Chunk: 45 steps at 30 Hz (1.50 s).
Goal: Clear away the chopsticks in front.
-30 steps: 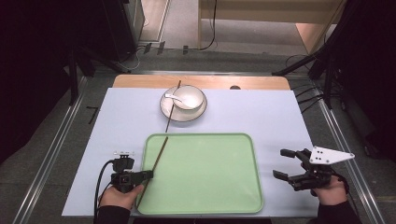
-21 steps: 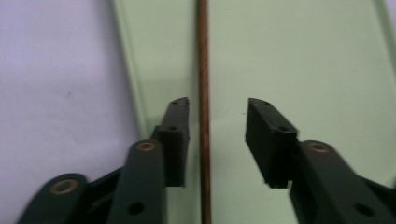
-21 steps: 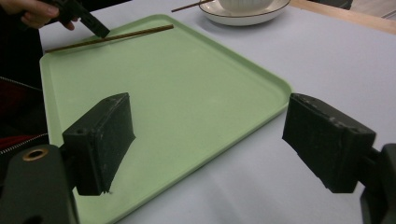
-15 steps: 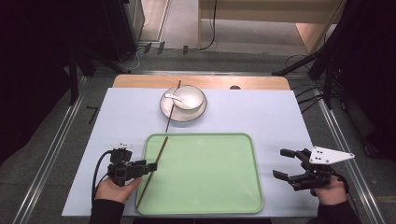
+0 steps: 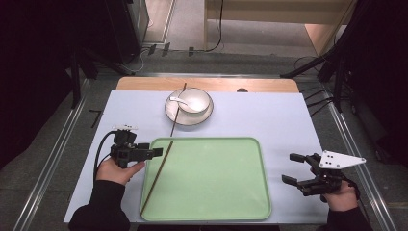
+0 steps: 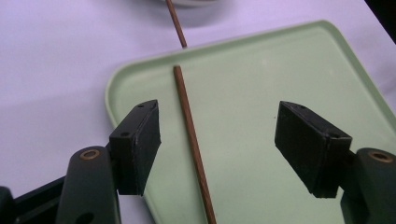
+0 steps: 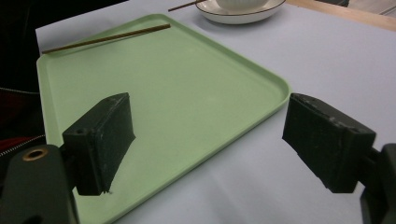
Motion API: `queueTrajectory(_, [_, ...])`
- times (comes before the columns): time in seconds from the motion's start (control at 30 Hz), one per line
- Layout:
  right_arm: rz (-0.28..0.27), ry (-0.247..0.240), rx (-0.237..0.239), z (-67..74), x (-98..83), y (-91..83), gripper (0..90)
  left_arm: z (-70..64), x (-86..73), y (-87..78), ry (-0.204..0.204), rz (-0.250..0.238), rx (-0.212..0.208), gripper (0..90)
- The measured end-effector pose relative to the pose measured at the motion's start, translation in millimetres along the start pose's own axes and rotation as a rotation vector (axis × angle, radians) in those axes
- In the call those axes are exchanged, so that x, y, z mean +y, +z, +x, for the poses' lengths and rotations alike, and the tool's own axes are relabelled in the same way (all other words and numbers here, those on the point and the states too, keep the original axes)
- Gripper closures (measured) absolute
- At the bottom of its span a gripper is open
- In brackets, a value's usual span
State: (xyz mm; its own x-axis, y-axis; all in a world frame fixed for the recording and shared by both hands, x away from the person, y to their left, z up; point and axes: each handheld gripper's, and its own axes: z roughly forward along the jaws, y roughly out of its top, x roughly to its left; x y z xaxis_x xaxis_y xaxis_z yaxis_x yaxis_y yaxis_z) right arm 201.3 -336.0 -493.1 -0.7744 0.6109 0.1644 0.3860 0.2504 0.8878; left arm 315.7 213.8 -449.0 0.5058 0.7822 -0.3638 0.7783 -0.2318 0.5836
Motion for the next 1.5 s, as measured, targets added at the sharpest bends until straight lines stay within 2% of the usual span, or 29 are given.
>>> queueTrajectory(0.17, [-0.002, 0.005, 0.002, -0.9, -0.3, 0.2, 16.7, 4.2, 13.8, 2.5, 0.002, -0.011, -0.022, 27.6])
queueTrajectory(0.27, [0.001, 0.007, 0.001, -1.0, -0.6, 0.1, 16.7, 7.9, 25.0, 5.0, 0.027, -0.026, -0.014, 27.2])
queueTrajectory(0.4, [0.000, 0.008, 0.001, -1.0, -0.8, 0.1, 16.7, 12.8, 34.8, 7.8, 0.024, -0.028, -0.015, 27.1])
queueTrajectory(0.5, [-0.001, 0.008, 0.003, -1.0, -0.5, 0.0, 16.7, 18.2, 45.6, 13.5, 0.005, -0.031, -0.027, 26.6])
queueTrajectory(0.63, [-0.001, 0.007, 0.003, -1.2, -0.5, 0.2, 16.7, 21.5, 54.1, 20.8, 0.013, -0.022, -0.030, 26.6])
queueTrajectory(0.8, [-0.003, 0.003, 0.001, -1.1, -0.5, 0.1, 16.7, 21.3, 72.8, 35.4, 0.030, 0.011, 0.012, 32.5])
queueTrajectory(0.9, [-0.005, 0.000, 0.002, -1.2, -0.3, 0.3, 16.7, 22.2, 79.2, 40.2, 0.046, 0.009, 0.021, 34.9])
queueTrajectory(0.93, [-0.005, 0.000, 0.002, -1.2, -0.3, 0.3, 16.7, 23.7, 82.6, 43.5, 0.042, 0.004, 0.022, 34.9])
queueTrajectory(1.03, [0.000, 0.002, -0.002, -1.4, -0.2, 0.4, 16.7, 29.6, 88.7, 54.4, 0.036, 0.034, 0.042, 40.2])
queueTrajectory(1.07, [0.000, 0.002, -0.002, -1.4, -0.2, 0.4, 16.7, 31.6, 90.9, 58.0, 0.024, 0.043, 0.052, 40.2])
queueTrajectory(1.1, [0.000, 0.002, -0.004, -1.4, -0.2, 0.4, 16.9, 33.7, 93.5, 60.7, 0.017, 0.052, 0.058, 43.9])
queueTrajectory(1.2, [-0.004, -0.003, -0.005, -1.7, -0.2, 0.2, 16.9, 34.8, 99.6, 68.1, 0.012, 0.038, 0.070, 48.4])
queueTrajectory(1.23, [-0.005, -0.003, -0.005, -1.6, -0.1, 0.1, 16.9, 34.2, 101.8, 71.6, 0.023, 0.033, 0.080, 48.4])
queueTrajectory(1.27, [-0.005, -0.004, -0.005, -1.7, -0.1, -0.1, 16.9, 32.2, 105.4, 77.5, 0.030, 0.043, 0.112, 51.6])
queueTrajectory(1.3, [-0.005, -0.003, -0.005, -1.7, -0.1, -0.2, 16.9, 32.2, 105.4, 77.5, 0.030, 0.043, 0.112, 53.1])
queueTrajectory(1.33, [-0.006, -0.004, -0.005, -1.8, -0.1, -0.2, 16.9, 29.7, 108.5, 83.5, 0.038, 0.040, 0.151, 55.1])
queueTrajectory(1.5, [-0.009, 0.001, -0.005, -2.3, -0.7, -1.0, 16.9, 28.3, 112.9, 96.1, 0.032, 0.042, 0.135, 59.0])
